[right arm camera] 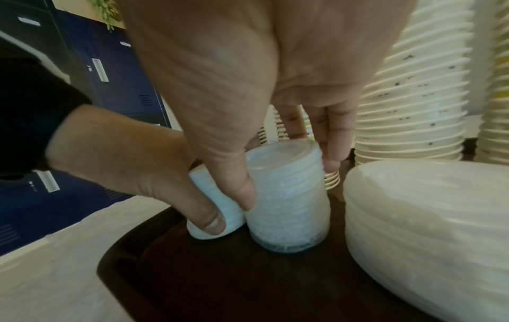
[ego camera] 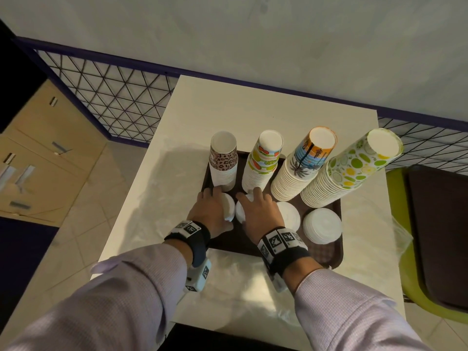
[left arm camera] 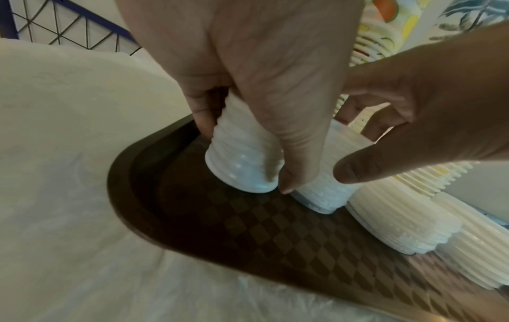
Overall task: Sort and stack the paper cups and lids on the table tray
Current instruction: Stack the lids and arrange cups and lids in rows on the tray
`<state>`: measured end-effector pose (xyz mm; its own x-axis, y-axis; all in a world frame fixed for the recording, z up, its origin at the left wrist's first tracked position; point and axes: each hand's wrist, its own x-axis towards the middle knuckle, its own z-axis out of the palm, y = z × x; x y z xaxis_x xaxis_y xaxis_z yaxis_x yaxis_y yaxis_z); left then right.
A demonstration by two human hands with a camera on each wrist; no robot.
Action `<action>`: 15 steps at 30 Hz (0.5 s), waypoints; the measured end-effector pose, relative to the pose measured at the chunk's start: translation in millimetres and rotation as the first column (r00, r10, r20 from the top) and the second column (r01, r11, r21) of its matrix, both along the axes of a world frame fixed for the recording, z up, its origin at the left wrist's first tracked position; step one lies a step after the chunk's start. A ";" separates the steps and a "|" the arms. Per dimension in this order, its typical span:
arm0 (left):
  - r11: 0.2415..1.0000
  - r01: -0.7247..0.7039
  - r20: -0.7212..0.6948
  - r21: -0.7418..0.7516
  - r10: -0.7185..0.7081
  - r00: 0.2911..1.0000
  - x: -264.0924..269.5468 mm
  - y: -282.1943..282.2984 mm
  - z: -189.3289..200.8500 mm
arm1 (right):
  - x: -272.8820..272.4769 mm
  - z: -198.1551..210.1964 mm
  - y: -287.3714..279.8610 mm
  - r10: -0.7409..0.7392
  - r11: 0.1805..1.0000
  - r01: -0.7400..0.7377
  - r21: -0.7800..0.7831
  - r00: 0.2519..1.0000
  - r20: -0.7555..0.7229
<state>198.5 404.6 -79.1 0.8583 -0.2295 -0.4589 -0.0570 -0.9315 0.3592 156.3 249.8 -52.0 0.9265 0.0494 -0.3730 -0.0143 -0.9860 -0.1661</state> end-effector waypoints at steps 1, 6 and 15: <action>1.000 -0.003 0.004 -0.005 0.003 1.000 -0.8 0.3 1.1 | -0.3 0.1 -0.2 -0.001 1.000 0.001 0.002 1.000 0.003; 0.999 -0.005 0.054 -0.046 0.008 0.998 -5.2 5.7 8.6 | -4.4 -2.6 -0.7 -0.015 1.000 0.015 0.000 0.999 0.045; 0.988 -0.087 0.039 -0.128 0.093 0.995 -8.8 10.7 2.0 | -7.4 -6.2 -2.1 -0.038 0.999 0.040 -0.026 0.997 0.060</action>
